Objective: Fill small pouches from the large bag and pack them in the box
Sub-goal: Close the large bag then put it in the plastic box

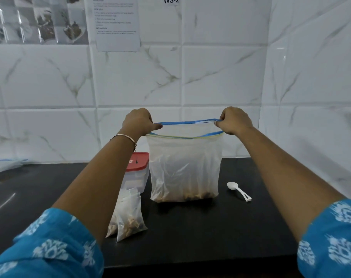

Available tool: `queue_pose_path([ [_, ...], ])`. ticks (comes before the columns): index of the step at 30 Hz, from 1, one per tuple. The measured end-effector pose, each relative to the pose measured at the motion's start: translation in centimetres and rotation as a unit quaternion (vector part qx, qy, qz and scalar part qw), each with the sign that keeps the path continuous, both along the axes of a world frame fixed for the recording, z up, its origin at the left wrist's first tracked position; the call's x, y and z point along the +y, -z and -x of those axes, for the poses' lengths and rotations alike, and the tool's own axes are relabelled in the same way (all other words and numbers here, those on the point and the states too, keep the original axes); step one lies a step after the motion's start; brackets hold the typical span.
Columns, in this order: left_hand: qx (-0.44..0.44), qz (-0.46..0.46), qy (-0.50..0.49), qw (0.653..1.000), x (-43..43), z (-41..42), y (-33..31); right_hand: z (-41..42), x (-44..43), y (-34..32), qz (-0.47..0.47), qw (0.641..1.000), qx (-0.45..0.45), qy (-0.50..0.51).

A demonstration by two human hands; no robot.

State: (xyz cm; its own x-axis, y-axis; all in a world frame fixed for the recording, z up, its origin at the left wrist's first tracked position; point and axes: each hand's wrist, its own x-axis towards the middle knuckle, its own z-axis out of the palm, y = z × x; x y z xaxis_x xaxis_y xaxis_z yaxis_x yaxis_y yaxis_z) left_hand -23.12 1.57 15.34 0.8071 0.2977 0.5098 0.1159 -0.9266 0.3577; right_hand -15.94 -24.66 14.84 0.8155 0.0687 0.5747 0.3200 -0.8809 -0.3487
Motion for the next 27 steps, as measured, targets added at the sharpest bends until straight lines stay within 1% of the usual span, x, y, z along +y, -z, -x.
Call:
queue_pose_path([
  [2,0.001,-0.010,-0.021,1.000,0.7,0.4,0.1,0.1,-0.5,0.0,-0.009,0.998,0.057,-0.001],
  [4,0.011,0.013,-0.022,1.000,1.0,0.5,0.2,0.2,-0.5,0.1,-0.049,0.992,0.113,-0.018],
  [6,0.033,0.095,0.006,0.995,1.1,0.6,0.2,0.2,-0.4,0.1,-0.089,0.984,0.154,-0.030],
  [8,0.045,0.206,0.042,0.977,1.2,0.8,0.2,0.1,-0.4,0.0,-0.134,0.972,0.185,-0.046],
  [9,0.043,0.248,0.055,0.966,1.3,1.0,0.1,0.1,-0.5,-0.1,-0.153,0.968,0.189,-0.053],
  [11,0.024,0.275,0.064,0.959,1.5,1.4,0.0,0.4,-0.7,-0.6,-0.179,0.966,0.178,-0.058],
  [15,-0.040,0.228,0.045,0.972,1.8,1.5,-0.6,0.8,-0.8,-1.8,-0.225,0.957,0.167,-0.070],
  [18,-0.054,0.185,0.044,0.980,1.6,1.5,-0.6,1.1,-0.9,-1.9,-0.253,0.945,0.186,-0.089],
  [20,-0.047,0.165,0.055,0.984,1.5,1.5,-0.1,1.3,-1.3,-1.5,-0.269,0.934,0.203,-0.116],
  [24,-0.057,0.158,0.068,0.983,1.9,1.5,1.0,1.4,-2.6,-0.5,-0.283,0.922,0.203,-0.168],
  [27,-0.083,0.137,0.110,0.981,1.9,1.8,1.2,1.1,-3.4,0.0,-0.265,0.920,0.198,-0.210],
])
